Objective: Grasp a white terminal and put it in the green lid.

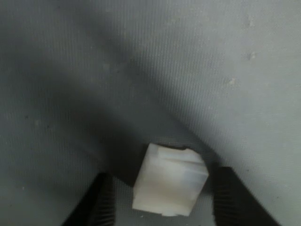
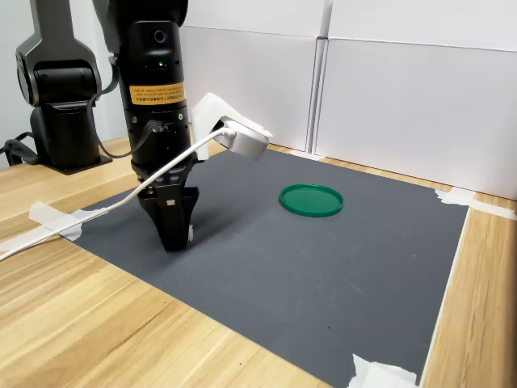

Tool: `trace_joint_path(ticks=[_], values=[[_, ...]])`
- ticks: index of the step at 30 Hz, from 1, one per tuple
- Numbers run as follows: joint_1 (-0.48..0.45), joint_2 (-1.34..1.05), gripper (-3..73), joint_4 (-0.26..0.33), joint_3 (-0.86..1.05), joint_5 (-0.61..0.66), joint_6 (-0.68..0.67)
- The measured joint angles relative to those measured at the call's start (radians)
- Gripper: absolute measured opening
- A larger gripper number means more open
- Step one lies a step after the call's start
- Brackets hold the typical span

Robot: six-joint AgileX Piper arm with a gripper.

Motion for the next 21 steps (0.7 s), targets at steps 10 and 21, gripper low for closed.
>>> trace_joint_path(ticks=[10, 21], values=[[0.000, -0.005, 27.0, 0.005, 0.000, -0.001, 0.000], [0.000, -0.119, 27.0, 0.040, 0.000, 0.022, 0.000]])
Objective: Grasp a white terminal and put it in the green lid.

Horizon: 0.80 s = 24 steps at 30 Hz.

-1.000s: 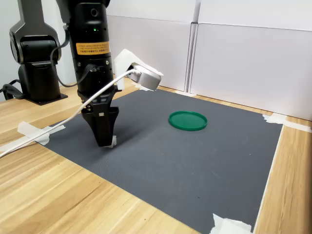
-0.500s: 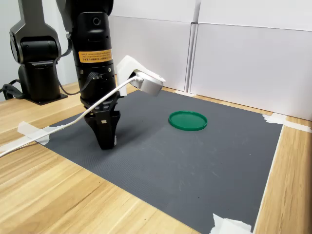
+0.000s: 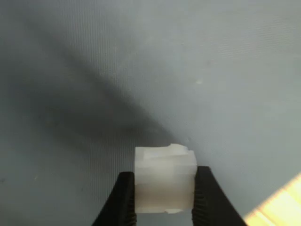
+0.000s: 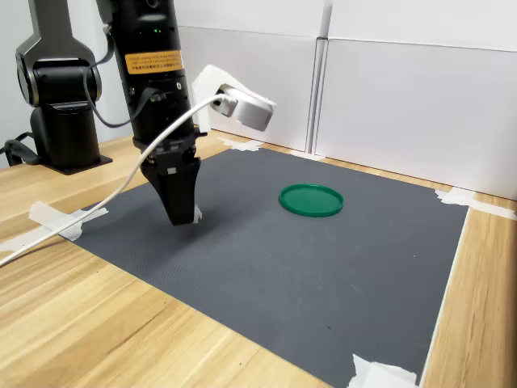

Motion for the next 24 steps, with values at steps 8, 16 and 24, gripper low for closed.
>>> trace_joint_path(ticks=[8, 16, 24], values=[[0.086, -0.044, 27.0, 0.012, -0.057, 0.100, 0.084], [0.275, -0.044, 27.0, 0.012, -0.216, 0.228, 0.261], [0.413, -0.033, 27.0, 0.012, -0.320, 0.253, 0.334]])
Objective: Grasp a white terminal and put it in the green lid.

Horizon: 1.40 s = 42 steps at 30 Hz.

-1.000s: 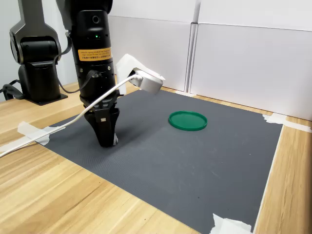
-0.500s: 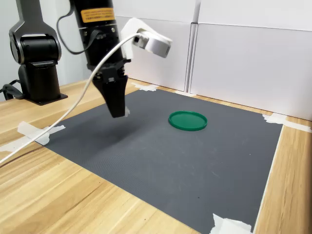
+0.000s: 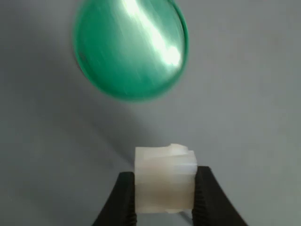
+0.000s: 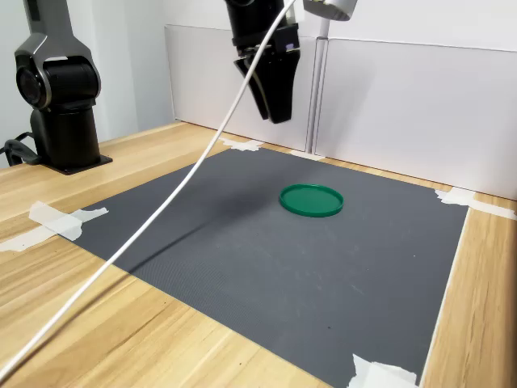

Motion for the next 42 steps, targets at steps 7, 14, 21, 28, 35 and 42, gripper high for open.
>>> trace_joint_path(ticks=[7, 14, 21, 28, 35, 42], values=[[0.068, 0.056, 27.0, 0.000, -0.027, -0.010, 0.064], [0.071, 0.116, 27.0, -0.018, -0.027, -0.054, 0.074], [0.071, 0.159, 27.0, -0.019, -0.027, -0.100, 0.049], [0.071, 0.196, 27.0, -0.019, -0.028, -0.111, 0.000], [0.071, 0.206, 32.8, -0.009, -0.028, -0.114, -0.015], [0.071, 0.208, 51.9, 0.020, -0.028, -0.136, -0.018]])
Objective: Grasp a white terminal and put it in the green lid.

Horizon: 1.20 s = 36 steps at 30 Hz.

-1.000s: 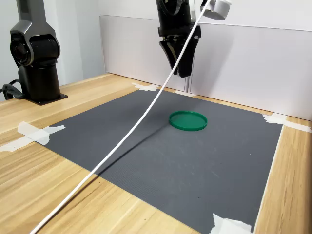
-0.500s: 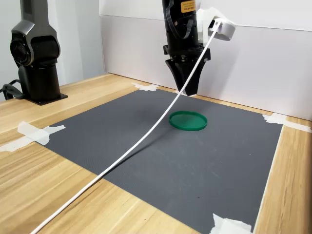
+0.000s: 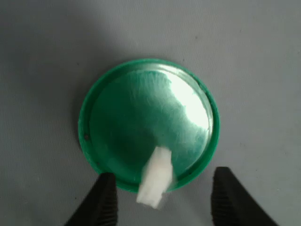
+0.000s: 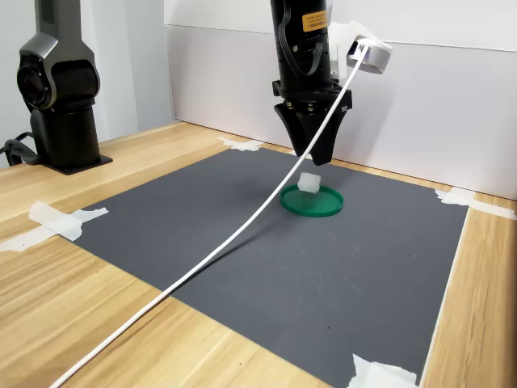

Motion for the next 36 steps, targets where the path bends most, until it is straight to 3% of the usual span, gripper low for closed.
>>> trace_joint_path(ticks=[18, 22, 30, 32, 36], values=[[0.000, -0.063, 52.7, -0.032, 0.000, 0.021, 0.004], [0.000, -0.113, 43.1, -0.035, 0.000, 0.026, 0.018], [0.000, -0.221, 4.7, -0.076, 0.084, 0.026, 0.052], [-0.007, -0.245, 0.2, -0.079, 0.120, 0.026, 0.057], [-0.068, -0.285, -1.8, -0.076, 0.178, 0.026, 0.062]])
